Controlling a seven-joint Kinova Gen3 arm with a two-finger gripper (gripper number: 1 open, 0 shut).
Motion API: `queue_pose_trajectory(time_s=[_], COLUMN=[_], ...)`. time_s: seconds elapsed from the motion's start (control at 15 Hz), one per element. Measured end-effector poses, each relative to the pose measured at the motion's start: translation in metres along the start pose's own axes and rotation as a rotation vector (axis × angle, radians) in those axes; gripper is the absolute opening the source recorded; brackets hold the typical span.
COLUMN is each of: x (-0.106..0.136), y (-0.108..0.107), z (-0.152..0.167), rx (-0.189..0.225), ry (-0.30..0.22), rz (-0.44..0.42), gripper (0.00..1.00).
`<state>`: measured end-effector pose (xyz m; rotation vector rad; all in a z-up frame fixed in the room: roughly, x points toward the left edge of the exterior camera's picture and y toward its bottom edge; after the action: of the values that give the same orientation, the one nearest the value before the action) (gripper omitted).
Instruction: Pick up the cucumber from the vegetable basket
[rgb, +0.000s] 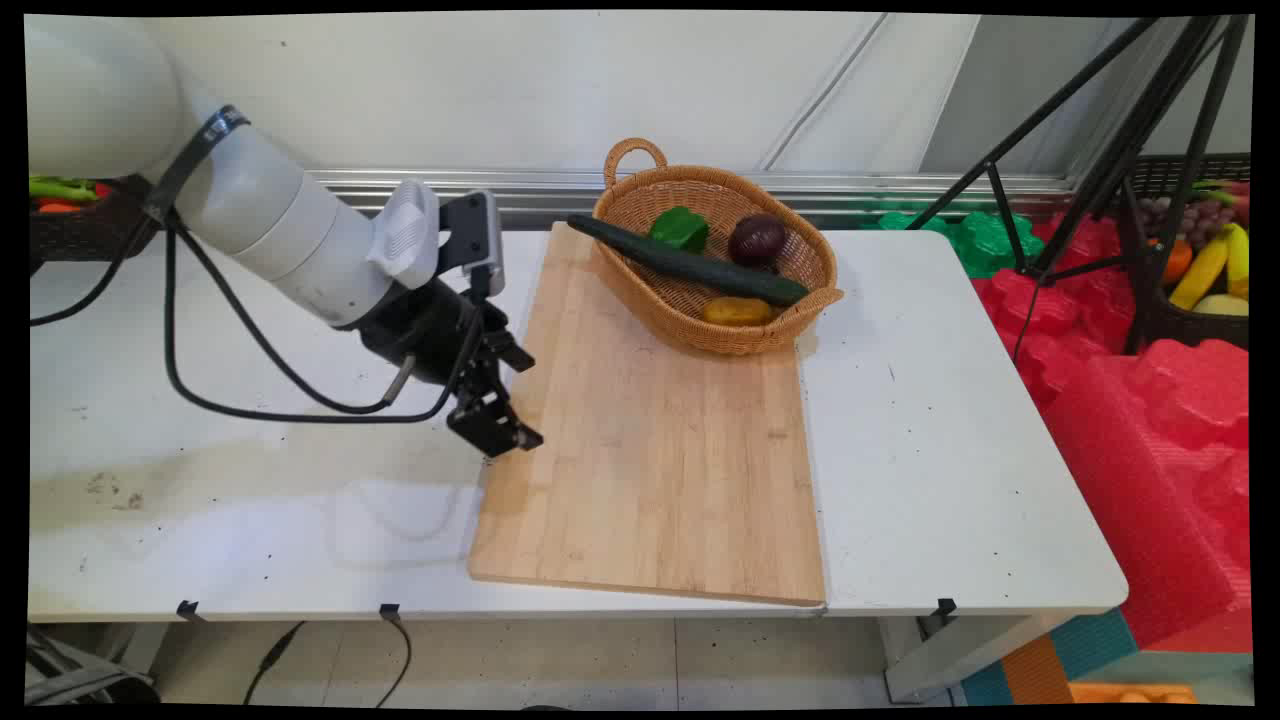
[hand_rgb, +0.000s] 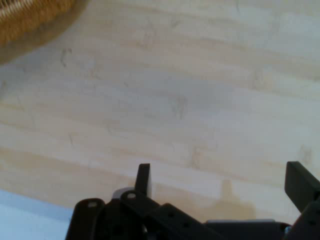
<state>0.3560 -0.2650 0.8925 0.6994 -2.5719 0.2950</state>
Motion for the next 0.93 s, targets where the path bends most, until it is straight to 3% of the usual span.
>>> queue_pose_trajectory(time_s=[0.27,0.93], x=[0.019,0.08], y=[-0.008,-0.058], z=[0.001,0.005], rx=[0.013,0.119], ry=[0.041,0.122], rz=[0.009,0.012], gripper=[1.0,1.0])
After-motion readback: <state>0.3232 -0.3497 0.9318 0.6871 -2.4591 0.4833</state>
